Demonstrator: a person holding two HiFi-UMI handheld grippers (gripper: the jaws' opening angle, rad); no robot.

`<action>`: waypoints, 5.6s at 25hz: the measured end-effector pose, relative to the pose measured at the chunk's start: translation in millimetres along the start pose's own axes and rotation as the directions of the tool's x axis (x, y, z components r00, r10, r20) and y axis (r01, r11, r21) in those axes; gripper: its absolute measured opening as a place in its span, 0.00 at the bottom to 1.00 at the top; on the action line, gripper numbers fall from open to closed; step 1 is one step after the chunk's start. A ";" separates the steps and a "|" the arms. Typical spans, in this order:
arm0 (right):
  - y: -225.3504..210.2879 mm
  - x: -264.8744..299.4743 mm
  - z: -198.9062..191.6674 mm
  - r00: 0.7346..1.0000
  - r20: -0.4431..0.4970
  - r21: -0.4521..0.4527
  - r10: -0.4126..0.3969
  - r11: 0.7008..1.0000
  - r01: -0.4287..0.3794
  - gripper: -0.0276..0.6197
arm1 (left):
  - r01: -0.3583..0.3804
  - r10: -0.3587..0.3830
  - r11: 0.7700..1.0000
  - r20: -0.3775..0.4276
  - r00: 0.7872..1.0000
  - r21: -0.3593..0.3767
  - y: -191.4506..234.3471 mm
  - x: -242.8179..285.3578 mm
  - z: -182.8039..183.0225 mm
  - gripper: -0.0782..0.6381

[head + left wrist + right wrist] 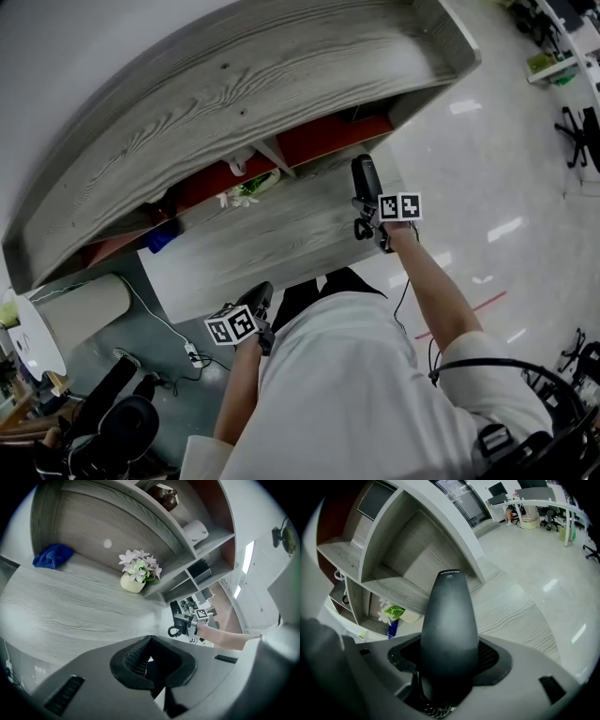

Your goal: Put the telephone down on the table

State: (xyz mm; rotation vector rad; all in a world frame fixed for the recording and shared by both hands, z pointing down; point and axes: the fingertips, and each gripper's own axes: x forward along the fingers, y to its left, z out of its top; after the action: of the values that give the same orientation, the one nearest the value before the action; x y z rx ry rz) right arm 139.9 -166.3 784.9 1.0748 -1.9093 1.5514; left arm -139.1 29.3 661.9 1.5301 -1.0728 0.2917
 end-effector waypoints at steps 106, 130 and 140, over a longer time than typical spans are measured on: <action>110.6 -136.9 -100.7 0.962 0.270 -0.360 0.029 0.930 0.073 0.07 | -0.080 0.061 0.950 0.074 0.995 0.300 43.8 -95.3 -56.1 0.12; 168.7 -233.1 -156.2 0.911 0.406 -0.373 0.078 0.924 0.087 0.07 | -0.007 -0.084 0.880 0.171 0.982 0.475 -15.2 -149.9 -75.5 0.12; 155.0 -253.3 -146.3 0.897 0.425 -0.342 0.120 0.939 0.036 0.07 | -0.011 -0.089 0.889 0.197 0.976 0.457 -40.3 -135.1 -76.2 0.12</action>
State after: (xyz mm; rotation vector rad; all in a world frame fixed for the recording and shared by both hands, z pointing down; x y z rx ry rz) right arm 148.7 55.6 539.4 1.3073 -2.4048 0.9855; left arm -154.1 154.0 562.3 2.0406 -1.1937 0.3770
